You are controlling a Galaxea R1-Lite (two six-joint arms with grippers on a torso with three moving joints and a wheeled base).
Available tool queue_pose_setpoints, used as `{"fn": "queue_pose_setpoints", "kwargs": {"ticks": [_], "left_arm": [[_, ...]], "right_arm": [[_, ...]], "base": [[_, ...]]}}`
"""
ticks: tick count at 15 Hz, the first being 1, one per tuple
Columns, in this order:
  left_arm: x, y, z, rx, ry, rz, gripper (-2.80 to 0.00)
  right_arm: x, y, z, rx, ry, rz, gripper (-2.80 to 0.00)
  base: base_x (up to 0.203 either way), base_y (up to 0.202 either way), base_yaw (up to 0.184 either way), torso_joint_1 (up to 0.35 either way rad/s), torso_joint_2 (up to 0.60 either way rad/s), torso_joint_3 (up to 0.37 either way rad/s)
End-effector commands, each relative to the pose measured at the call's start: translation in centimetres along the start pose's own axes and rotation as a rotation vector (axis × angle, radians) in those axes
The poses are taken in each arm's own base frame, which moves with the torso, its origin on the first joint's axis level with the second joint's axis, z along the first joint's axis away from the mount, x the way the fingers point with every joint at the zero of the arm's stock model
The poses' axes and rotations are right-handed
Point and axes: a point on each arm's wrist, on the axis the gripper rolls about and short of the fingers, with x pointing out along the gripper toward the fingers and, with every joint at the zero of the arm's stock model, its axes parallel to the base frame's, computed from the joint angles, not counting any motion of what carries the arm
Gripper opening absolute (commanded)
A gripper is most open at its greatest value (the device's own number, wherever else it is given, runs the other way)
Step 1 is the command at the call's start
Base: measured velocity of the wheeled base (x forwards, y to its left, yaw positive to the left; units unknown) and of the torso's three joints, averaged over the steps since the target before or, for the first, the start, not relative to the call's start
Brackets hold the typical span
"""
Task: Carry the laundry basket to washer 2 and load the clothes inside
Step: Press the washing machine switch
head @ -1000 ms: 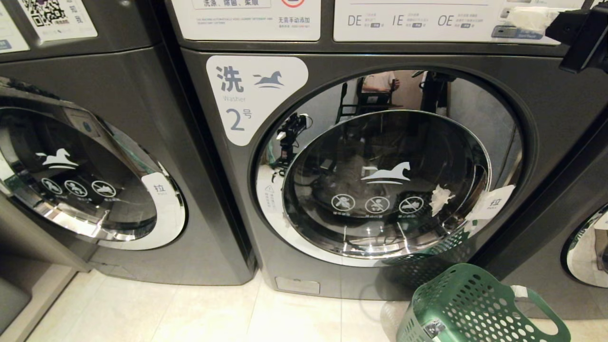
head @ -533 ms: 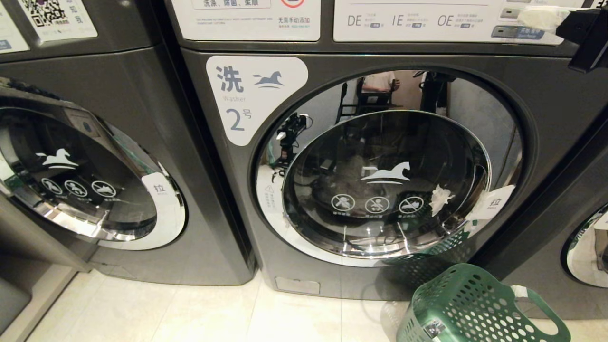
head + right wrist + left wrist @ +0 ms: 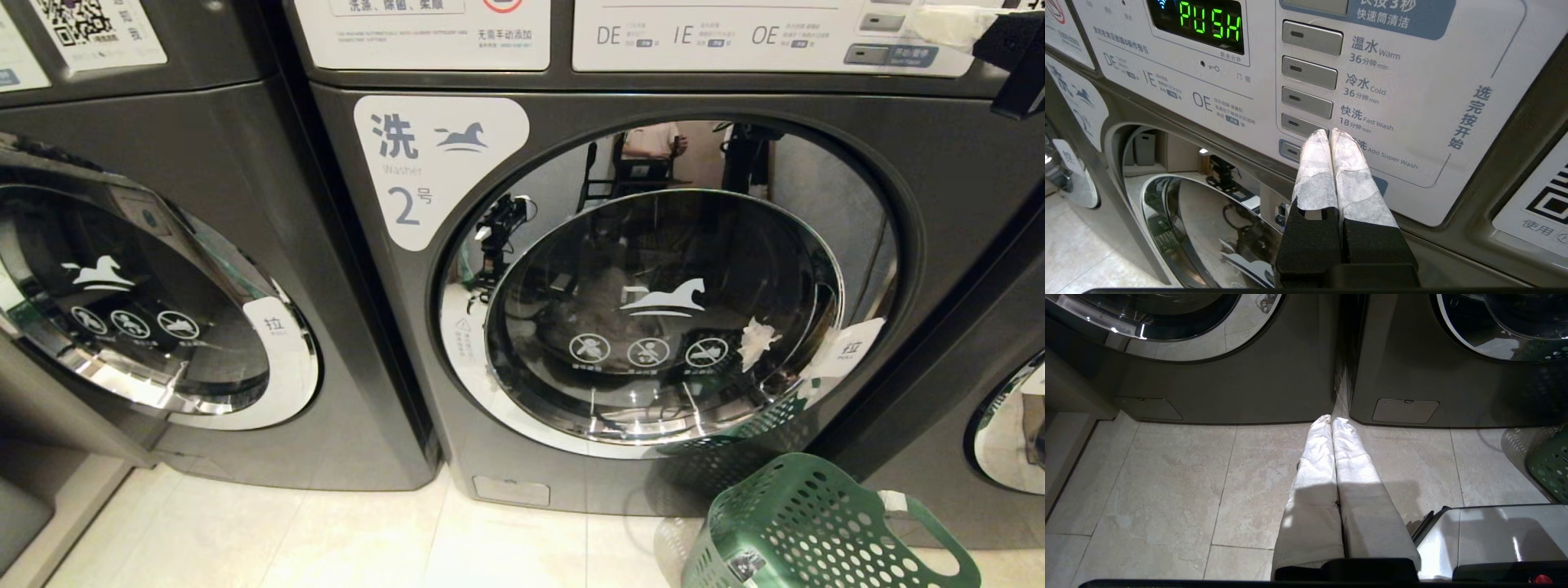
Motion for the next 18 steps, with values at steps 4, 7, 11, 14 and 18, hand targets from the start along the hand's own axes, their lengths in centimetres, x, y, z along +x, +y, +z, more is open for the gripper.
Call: {"fn": "queue_pose_setpoints", "kwargs": {"ticks": [4, 7, 11, 14, 18], "left_arm": [[0.0, 0.0, 0.0, 0.001, 0.000, 0.000, -2.80], [0.0, 0.0, 0.0, 0.001, -0.001, 0.000, -2.80], [0.0, 0.0, 0.0, 0.001, -0.001, 0.000, -2.80], [0.0, 0.0, 0.0, 0.001, -0.001, 0.000, -2.80], [0.0, 0.0, 0.0, 0.001, 0.000, 0.000, -2.80]], "right_arm": [[0.0, 0.2, 0.0, 0.002, 0.000, 0.013, -2.80], [0.1, 0.5, -0.2, 0.007, 0.001, 0.030, -2.80], [0.8, 0.3, -0.5, 0.009, 0.008, 0.023, -2.80], [1.1, 0.2, -0.8, 0.009, 0.015, 0.017, -2.80], [1.3, 0.1, -0.9, 0.010, 0.020, -0.004, -2.80]], "base": [[0.000, 0.000, 0.000, 0.000, 0.00, 0.000], [0.000, 0.000, 0.000, 0.000, 0.00, 0.000], [0.000, 0.000, 0.000, 0.000, 0.00, 0.000], [0.000, 0.000, 0.000, 0.000, 0.00, 0.000], [0.000, 0.000, 0.000, 0.000, 0.00, 0.000]]}}
